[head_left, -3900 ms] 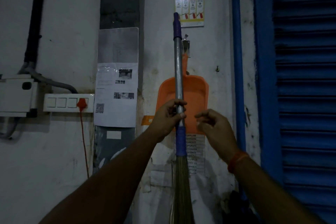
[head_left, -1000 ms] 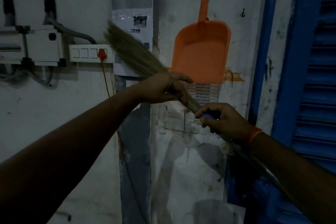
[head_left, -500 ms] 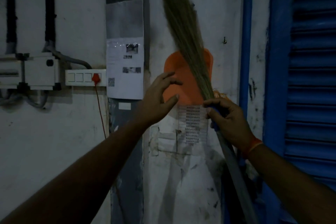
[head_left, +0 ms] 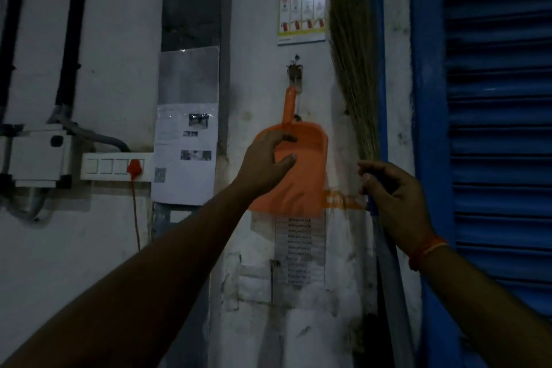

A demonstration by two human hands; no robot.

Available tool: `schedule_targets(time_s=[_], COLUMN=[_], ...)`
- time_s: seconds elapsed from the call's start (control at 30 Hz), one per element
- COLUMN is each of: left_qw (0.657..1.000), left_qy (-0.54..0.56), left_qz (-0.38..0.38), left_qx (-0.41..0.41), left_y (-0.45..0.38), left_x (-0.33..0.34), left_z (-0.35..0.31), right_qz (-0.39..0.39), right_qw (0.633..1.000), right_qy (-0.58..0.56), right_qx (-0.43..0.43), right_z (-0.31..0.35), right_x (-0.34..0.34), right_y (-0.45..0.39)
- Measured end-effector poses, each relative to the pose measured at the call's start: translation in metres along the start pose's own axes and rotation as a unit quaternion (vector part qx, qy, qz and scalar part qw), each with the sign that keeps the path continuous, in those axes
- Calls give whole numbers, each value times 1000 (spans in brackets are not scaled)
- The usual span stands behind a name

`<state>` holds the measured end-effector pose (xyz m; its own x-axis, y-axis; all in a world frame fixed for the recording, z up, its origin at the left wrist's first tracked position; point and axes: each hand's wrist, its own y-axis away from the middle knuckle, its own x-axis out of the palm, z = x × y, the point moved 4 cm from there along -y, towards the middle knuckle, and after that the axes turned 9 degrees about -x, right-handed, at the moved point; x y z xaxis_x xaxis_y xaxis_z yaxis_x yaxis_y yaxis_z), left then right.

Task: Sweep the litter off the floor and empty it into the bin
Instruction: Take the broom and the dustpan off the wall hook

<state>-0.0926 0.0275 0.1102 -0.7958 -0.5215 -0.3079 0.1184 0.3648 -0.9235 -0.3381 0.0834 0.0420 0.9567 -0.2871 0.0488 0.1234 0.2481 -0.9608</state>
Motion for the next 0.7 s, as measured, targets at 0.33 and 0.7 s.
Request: schedule_targets(time_s=[0.33,0.7], left_qw=[998,994], left_qy=[4,61], left_qz=[40,87], left_qx=[-42,-23], left_y=[-82,-157], left_x=[20,52], left_z=[57,82], right_qz=[-5,-27], right_qw=[1000,998], right_qy=[19,53], right_qx=[-5,-28], right_z=[-44,-86], right_x=[14,35], right_y=[-49,-100])
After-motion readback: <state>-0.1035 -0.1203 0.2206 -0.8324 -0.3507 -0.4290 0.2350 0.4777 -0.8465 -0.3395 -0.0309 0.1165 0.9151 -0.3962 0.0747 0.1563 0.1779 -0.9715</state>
